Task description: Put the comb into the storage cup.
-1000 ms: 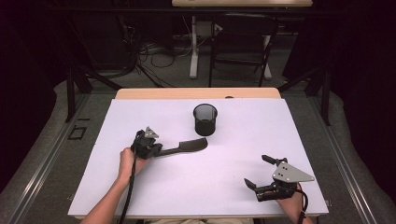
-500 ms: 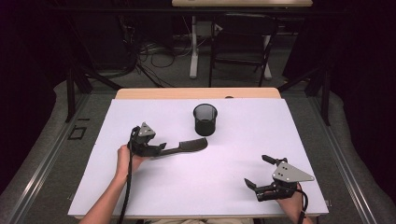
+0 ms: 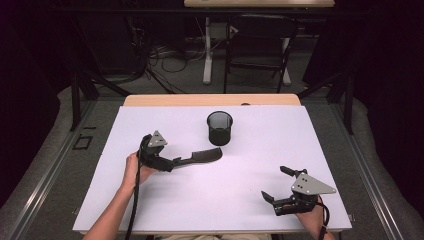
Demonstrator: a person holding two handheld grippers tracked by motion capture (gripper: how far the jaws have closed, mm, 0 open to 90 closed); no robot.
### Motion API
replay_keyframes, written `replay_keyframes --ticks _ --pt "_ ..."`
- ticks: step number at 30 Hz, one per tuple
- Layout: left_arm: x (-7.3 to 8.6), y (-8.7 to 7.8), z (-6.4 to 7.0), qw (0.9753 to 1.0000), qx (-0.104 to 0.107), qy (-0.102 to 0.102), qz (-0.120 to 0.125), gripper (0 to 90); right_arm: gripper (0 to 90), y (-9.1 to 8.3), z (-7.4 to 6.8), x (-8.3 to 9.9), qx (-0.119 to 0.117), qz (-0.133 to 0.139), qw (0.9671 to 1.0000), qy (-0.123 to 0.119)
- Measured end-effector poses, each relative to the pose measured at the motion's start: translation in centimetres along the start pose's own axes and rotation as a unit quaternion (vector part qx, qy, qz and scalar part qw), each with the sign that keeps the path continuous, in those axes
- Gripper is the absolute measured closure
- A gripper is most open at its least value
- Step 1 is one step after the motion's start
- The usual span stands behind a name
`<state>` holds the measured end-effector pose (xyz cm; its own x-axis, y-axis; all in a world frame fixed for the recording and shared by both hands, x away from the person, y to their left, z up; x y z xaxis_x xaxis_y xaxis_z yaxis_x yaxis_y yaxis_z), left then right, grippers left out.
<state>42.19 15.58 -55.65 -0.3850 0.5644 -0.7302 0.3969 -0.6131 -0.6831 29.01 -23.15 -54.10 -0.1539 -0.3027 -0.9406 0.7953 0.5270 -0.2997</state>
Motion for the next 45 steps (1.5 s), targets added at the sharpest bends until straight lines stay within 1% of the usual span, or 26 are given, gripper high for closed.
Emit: replay_keyframes --ticks 4,7,13,16,20,22,25,27,29,32,34,38,41,43,44,45 --pt "-0.2 0.3 0.3 0.9998 0.005 0.014 -0.011 0.3 0.2 0.0 0.0 0.0 -0.001 -0.001 1.0 0.0" --pt "-0.3 0.5 0.6 0.9996 0.01 0.02 -0.018 0.0 0.2 0.0 0.0 0.0 -0.001 0.001 1.0 0.001" --pt "-0.7 0.6 1.0 0.9991 0.013 0.033 -0.024 0.0 0.2 0.0 0.0 0.0 0.0 0.001 1.0 0.001" --pt "-0.8 0.7 1.0 0.9989 0.014 0.035 -0.03 0.0 0.2 0.0 0.0 0.0 -0.001 0.0 1.0 0.001" --pt "-0.8 0.9 1.2 0.998 0.016 0.043 -0.044 0.0 0.2 -0.1 0.0 0.0 -0.001 0.0 1.0 0.0" --pt "-0.9 1.0 1.3 0.9978 0.018 0.045 -0.045 0.0 0.2 -0.1 0.0 0.0 0.0 0.0 1.0 0.001" --pt "-1.0 1.1 1.4 0.9969 0.02 0.052 -0.055 0.0 0.2 0.0 0.0 0.0 0.0 -0.001 1.0 0.0" --pt "-1.1 1.1 1.4 0.9967 0.023 0.051 -0.059 0.0 0.2 0.0 0.0 0.0 0.0 -0.001 1.0 0.0" --pt "-1.2 1.2 1.5 0.9959 0.022 0.057 -0.066 0.0 0.2 0.0 0.0 0.0 0.0 0.0 1.0 0.001" --pt "-1.2 1.4 1.6 0.9952 0.024 0.059 -0.074 0.0 0.1 0.0 -0.1 0.0 -0.001 -0.003 1.0 0.001" --pt "-1.3 1.5 1.7 0.9943 0.027 0.063 -0.082 0.0 0.1 0.0 -0.1 0.0 -0.001 -0.003 1.0 0.002" --pt "-1.5 1.8 1.8 0.9924 0.034 0.065 -0.098 0.0 0.1 0.1 -0.1 0.1 -0.003 -0.003 1.0 0.003" --pt "-1.5 2.0 1.8 0.9894 0.036 0.072 -0.121 0.0 0.1 0.2 0.0 0.1 -0.001 -0.006 1.0 0.003" --pt "-1.6 2.2 1.8 0.9879 0.035 0.076 -0.131 0.0 0.1 0.1 0.0 0.1 -0.001 -0.005 1.0 0.004" --pt "-1.6 2.3 1.8 0.9874 0.037 0.076 -0.134 0.0 0.1 0.1 0.0 0.1 -0.001 -0.005 1.0 0.004" --pt "-1.7 2.4 1.8 0.9866 0.045 0.076 -0.137 0.1 0.1 0.1 0.0 0.1 -0.002 -0.007 1.0 0.003"
Point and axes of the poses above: each handheld gripper's, and its own axes: y roughly forward along the jaws, x roughly out of its underside, z roughly to its right, the point moved 5 cm from there along y, roughly forward along the jaws, and after that the axes turned 10 degrees about x, right-handed, at the moved point
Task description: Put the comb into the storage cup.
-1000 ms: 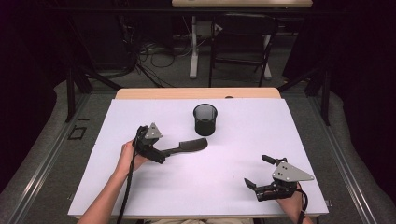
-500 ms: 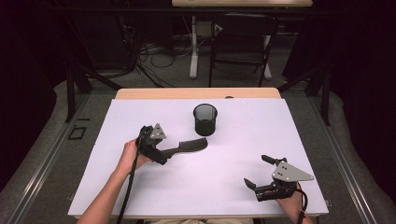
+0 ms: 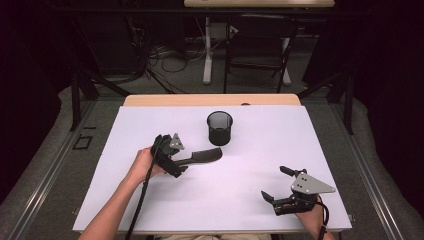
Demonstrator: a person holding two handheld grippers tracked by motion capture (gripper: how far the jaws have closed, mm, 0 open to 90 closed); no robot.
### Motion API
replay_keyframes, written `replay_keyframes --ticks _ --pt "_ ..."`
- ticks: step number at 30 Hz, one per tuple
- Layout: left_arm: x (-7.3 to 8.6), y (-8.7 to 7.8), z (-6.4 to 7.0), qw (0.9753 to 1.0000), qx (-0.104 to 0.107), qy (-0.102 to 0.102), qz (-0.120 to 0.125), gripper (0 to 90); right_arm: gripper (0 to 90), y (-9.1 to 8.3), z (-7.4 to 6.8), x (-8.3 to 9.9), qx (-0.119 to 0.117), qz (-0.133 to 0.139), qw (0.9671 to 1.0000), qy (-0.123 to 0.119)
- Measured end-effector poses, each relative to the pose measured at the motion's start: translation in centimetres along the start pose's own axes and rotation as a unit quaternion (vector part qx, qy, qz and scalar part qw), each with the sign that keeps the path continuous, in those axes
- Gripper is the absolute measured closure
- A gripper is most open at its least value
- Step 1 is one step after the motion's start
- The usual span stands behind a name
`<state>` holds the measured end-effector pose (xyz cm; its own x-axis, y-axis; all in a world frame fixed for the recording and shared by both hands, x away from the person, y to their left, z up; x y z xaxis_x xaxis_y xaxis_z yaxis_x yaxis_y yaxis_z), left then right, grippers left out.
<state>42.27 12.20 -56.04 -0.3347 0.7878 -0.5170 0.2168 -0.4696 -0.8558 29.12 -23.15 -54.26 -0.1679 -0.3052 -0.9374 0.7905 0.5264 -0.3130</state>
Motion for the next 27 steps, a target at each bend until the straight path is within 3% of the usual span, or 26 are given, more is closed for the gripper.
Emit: replay_keyframes --ticks 2,6,11,15,27 --pt "-0.2 0.1 0.0 0.9998 0.019 -0.002 0.0 0.9 0.1 0.1 0.0 0.1 0.0 0.0 1.0 0.002" --pt "-0.3 0.6 -0.1 0.9991 0.036 0.006 -0.021 6.3 0.1 0.1 0.3 0.2 0.002 -0.002 1.0 0.006" --pt "-0.6 1.1 -0.1 0.9982 0.038 0.015 -0.044 17.1 0.1 0.1 0.2 0.2 0.0 -0.003 1.0 0.005" --pt "-1.0 1.3 -0.2 0.9972 0.047 0.019 -0.055 31.3 0.1 0.1 0.2 0.2 -0.001 -0.004 1.0 0.005" --pt "-1.4 2.7 -0.5 0.991 0.08 0.03 -0.103 59.4 0.1 0.1 0.2 0.2 -0.001 -0.003 1.0 0.004"
Point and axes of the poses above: each handheld gripper's, and its own axes: y roughly forward along the jaws, x roughly out of its underside, z roughly to its right, the point moved 5 cm from there along y, roughly forward along the jaws, and after that the axes turned 10 degrees about x, right-handed, at the moved point
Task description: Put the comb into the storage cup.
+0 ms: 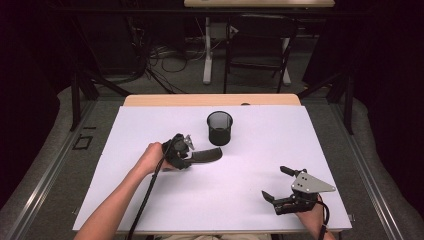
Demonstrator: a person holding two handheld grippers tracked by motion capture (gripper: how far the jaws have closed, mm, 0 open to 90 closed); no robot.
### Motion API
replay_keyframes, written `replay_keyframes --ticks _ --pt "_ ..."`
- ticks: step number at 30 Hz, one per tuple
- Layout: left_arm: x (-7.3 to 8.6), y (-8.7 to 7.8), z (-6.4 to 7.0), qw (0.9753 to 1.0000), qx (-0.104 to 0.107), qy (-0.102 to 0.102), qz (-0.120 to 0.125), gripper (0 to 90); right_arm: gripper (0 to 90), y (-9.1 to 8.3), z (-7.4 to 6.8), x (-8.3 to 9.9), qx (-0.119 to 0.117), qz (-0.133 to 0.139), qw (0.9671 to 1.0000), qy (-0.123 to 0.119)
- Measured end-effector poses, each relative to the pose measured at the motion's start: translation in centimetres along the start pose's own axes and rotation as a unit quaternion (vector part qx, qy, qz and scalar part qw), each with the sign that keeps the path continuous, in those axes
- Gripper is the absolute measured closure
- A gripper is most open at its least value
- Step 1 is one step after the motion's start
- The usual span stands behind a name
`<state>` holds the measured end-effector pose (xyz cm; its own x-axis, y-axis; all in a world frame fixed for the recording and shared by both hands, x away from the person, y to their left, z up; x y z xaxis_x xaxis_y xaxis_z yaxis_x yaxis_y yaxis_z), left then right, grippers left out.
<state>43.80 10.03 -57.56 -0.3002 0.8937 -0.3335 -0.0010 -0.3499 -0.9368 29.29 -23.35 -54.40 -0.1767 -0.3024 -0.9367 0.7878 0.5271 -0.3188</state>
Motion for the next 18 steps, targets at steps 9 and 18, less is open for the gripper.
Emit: replay_keyframes --ticks 9,18 --pt "-0.23 0.16 -0.24 0.9997 0.019 0.006 -0.011 68.5 0.1 -0.02 0.01 0.0 0.001 -0.001 1.0 -0.001" --pt "-0.3 0.1 -0.21 0.999 0.025 0.03 -0.023 72.4 0.1 -0.05 0.06 -0.01 0.003 0.001 1.0 0.001"
Point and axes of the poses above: each handheld gripper's, and its own axes: y roughly forward along the jaws, x roughly out of its underside, z roughly to its right, the point moved 5 cm from there along y, roughly forward along the jaws, and after that the axes turned 10 degrees about x, right-handed, at the moved point
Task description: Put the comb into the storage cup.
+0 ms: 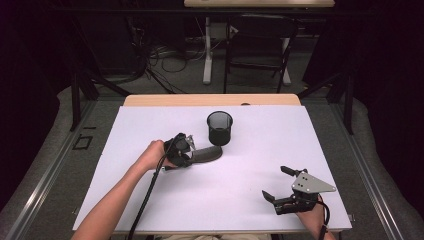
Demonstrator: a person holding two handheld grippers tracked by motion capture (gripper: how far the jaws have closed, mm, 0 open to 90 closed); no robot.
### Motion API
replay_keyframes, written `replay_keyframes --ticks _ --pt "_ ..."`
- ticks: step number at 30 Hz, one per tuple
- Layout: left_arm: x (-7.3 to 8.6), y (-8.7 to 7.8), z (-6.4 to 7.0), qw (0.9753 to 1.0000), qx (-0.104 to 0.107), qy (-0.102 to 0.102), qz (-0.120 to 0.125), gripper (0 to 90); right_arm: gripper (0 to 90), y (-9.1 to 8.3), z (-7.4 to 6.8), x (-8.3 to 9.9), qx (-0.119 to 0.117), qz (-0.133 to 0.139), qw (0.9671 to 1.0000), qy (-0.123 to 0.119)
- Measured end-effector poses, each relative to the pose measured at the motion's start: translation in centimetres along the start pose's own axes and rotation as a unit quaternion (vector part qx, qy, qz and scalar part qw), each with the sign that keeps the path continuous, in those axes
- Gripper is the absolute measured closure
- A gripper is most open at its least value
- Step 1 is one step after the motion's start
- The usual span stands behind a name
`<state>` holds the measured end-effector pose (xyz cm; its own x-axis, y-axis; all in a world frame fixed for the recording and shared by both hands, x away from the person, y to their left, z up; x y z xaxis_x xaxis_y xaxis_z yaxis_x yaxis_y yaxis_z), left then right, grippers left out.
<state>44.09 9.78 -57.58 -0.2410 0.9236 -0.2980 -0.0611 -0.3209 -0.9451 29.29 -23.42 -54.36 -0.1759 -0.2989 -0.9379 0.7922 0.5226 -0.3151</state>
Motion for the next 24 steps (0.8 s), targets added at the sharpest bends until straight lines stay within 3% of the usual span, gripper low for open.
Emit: replay_keyframes --ticks 3,8,16,24 --pt "0.0 -0.1 0.2 1.0 0.002 0.008 -0.003 72.4 0.1 0.0 0.0 0.0 0.0 -0.001 1.0 0.001" --pt "0.2 -0.6 0.5 0.9998 -0.002 0.006 0.016 72.5 0.1 -0.1 0.0 0.0 0.0 -0.003 1.0 0.004" --pt "0.3 -1.3 1.4 0.9982 -0.006 0.009 0.059 72.5 0.1 0.0 0.0 0.0 0.001 -0.001 1.0 -0.001" --pt "0.7 -1.6 1.8 0.9949 -0.004 -0.005 0.101 72.5 0.1 0.0 0.0 0.0 0.002 -0.001 1.0 -0.001"
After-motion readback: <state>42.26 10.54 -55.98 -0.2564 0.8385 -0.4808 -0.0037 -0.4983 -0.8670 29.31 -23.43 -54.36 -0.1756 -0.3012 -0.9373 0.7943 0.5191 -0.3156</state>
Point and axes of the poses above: each handheld gripper's, and its own axes: y roughly forward along the jaws, x roughly out of its underside, z roughly to its right, the point moved 5 cm from there along y, roughly forward along the jaws, and after that the axes turned 10 degrees about x, right-handed, at the moved point
